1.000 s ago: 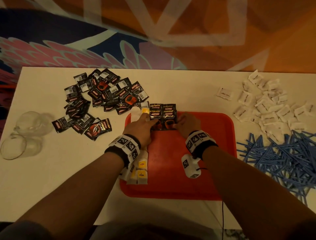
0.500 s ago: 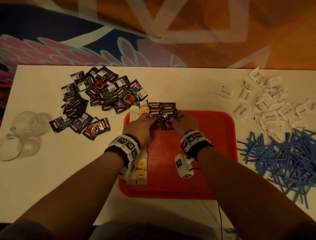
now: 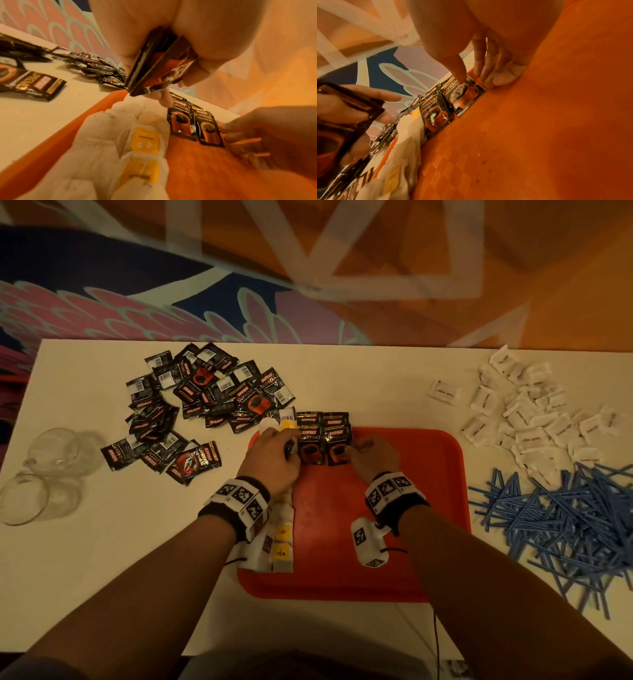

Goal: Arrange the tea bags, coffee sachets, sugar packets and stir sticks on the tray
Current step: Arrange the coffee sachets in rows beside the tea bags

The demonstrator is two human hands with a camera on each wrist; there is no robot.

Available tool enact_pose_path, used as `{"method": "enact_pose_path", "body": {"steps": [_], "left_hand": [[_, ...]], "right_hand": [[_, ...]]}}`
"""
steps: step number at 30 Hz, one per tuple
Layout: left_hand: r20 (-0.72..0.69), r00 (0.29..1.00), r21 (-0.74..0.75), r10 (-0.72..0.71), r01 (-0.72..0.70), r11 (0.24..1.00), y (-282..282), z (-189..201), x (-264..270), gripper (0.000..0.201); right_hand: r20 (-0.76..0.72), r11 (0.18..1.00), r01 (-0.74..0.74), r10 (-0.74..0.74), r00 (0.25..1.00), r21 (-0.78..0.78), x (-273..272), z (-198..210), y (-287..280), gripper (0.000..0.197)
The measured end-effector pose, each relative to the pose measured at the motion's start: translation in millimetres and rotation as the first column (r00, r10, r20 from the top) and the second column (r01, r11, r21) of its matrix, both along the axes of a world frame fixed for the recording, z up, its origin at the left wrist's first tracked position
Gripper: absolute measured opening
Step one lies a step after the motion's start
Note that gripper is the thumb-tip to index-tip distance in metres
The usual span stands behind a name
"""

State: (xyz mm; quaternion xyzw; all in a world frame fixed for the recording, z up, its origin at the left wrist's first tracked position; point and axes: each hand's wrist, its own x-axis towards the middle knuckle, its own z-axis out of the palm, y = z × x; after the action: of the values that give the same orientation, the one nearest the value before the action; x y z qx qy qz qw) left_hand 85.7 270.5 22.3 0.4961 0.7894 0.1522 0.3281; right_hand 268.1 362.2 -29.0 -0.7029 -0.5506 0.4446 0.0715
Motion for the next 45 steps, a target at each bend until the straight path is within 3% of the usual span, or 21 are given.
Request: {"method": "enact_pose_path", "body": {"steps": [3, 9, 33, 36, 39, 42, 45], "left_hand": [[0.061, 0.993, 0.001, 0.102, -0.102, 0.995, -3.7, 3.1, -1.4, 0.038], [0.072, 0.99, -0.036, 0.119, -0.116, 0.993, -17.7, 6.4, -2.4, 0.039], [0.239, 0.913, -0.042, 0.33, -0.33, 0.943, -30.7, 17.9, -1.2, 0.029], [0.363, 0.835, -0.081, 0.413, -0.414, 0.907, -27.8, 19.1, -1.6, 0.017], [0.525, 0.692, -0.122, 0.496, -0.515, 0.848, -24.2, 24.8, 2.6, 0.012], [0.607, 0.621, -0.126, 0.497, -0.541, 0.831, -19.5, 31.4, 7.9, 0.021], [0.669, 0.567, -0.116, 0.481, -0.559, 0.821, -16.7, 37.0, 12.3, 0.025]], "right_hand": [[0.003, 1.0, 0.003, -0.003, 1.0, -0.021, 1.3, -2.4, -5.8, 0.022], [0.088, 0.999, -0.018, 0.021, 0.996, -0.035, -11.8, -8.8, -8.6, 0.021], [0.062, 1.0, 0.002, 0.0, 0.998, -0.031, -8.8, 8.5, -12.8, 0.021], [0.006, 1.0, -0.007, 0.007, 1.0, -0.006, -6.9, 22.3, -19.4, 0.02], [-0.18, 0.996, -0.087, 0.09, 0.979, 0.025, -13.4, 41.3, -33.8, 0.018], [-0.405, 0.974, -0.218, 0.179, 0.897, -0.052, -24.5, 59.1, -52.0, 0.019], [-0.559, 0.977, -0.152, 0.044, 0.828, -0.149, -31.7, 69.3, -62.7, 0.024]]}}
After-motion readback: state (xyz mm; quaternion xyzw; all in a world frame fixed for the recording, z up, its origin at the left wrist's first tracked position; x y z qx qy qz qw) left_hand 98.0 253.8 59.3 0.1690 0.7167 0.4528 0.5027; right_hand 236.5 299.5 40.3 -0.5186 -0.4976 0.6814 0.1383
